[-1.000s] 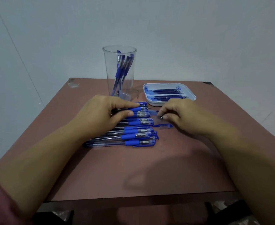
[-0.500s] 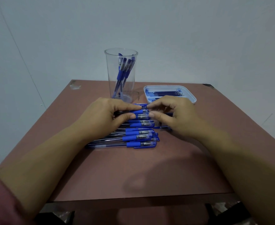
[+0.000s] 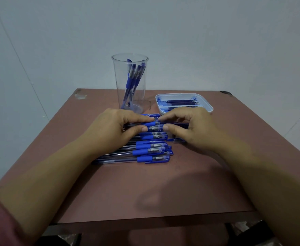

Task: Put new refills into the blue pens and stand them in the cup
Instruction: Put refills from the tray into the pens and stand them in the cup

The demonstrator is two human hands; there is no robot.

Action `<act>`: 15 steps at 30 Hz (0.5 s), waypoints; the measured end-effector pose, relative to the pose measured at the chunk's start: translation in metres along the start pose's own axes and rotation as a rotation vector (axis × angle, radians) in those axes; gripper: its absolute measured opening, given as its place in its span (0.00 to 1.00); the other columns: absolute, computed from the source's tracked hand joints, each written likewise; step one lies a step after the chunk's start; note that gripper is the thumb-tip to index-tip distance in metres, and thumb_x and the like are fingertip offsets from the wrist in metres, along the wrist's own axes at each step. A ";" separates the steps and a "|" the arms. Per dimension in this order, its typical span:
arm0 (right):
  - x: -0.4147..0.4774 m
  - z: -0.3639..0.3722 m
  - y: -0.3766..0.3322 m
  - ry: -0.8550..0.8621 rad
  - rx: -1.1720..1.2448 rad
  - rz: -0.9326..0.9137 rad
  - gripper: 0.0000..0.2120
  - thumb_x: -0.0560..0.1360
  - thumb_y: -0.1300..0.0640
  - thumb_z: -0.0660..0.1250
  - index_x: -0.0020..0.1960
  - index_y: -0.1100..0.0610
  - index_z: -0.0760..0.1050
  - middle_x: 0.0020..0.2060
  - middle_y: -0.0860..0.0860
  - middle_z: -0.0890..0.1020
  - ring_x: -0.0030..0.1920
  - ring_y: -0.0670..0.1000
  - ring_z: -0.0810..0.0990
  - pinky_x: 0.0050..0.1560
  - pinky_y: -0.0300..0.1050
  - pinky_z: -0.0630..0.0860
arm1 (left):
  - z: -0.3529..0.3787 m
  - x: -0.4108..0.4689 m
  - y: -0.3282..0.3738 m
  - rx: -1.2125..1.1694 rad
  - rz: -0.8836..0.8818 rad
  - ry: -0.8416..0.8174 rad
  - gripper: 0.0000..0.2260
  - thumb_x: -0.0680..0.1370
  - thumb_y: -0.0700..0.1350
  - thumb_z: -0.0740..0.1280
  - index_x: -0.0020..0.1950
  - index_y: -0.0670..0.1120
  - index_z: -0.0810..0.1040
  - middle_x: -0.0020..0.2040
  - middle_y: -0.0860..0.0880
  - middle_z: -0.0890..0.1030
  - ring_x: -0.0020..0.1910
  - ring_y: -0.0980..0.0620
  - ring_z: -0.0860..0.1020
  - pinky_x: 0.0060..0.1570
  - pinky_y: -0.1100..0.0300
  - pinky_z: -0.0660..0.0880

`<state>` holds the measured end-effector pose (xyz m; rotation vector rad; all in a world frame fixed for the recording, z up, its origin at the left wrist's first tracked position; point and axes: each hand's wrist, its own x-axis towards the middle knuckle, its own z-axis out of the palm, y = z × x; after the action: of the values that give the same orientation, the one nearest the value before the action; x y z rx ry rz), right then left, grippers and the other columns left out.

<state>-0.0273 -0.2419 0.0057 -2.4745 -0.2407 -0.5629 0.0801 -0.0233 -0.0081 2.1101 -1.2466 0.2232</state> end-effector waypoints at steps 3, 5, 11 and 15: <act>0.000 -0.002 0.002 0.031 -0.003 0.001 0.07 0.74 0.56 0.71 0.50 0.47 0.82 0.43 0.39 0.83 0.47 0.41 0.81 0.51 0.43 0.79 | 0.000 0.000 0.000 0.003 0.004 0.001 0.14 0.76 0.52 0.70 0.61 0.62 0.79 0.48 0.57 0.84 0.45 0.57 0.81 0.46 0.51 0.79; -0.002 -0.004 0.004 0.049 0.004 0.006 0.05 0.72 0.55 0.70 0.47 0.48 0.81 0.41 0.40 0.83 0.45 0.42 0.81 0.50 0.47 0.79 | 0.000 0.000 0.000 0.002 0.002 0.003 0.14 0.76 0.52 0.70 0.61 0.62 0.79 0.49 0.58 0.84 0.45 0.57 0.81 0.47 0.51 0.79; 0.000 0.000 0.001 0.026 -0.028 -0.026 0.11 0.72 0.50 0.74 0.54 0.46 0.82 0.44 0.37 0.82 0.48 0.41 0.80 0.50 0.41 0.77 | 0.000 0.000 0.000 -0.003 0.010 -0.004 0.14 0.76 0.52 0.70 0.61 0.64 0.78 0.48 0.58 0.84 0.44 0.58 0.81 0.46 0.51 0.79; -0.001 -0.002 0.005 0.034 -0.008 0.002 0.07 0.73 0.56 0.73 0.50 0.48 0.84 0.41 0.39 0.83 0.45 0.40 0.81 0.47 0.34 0.76 | 0.000 0.000 0.001 0.006 -0.008 -0.009 0.14 0.75 0.53 0.69 0.60 0.63 0.78 0.48 0.58 0.84 0.44 0.59 0.81 0.46 0.52 0.79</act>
<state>-0.0276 -0.2469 0.0041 -2.4705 -0.2227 -0.6063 0.0793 -0.0235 -0.0073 2.1226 -1.2443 0.2145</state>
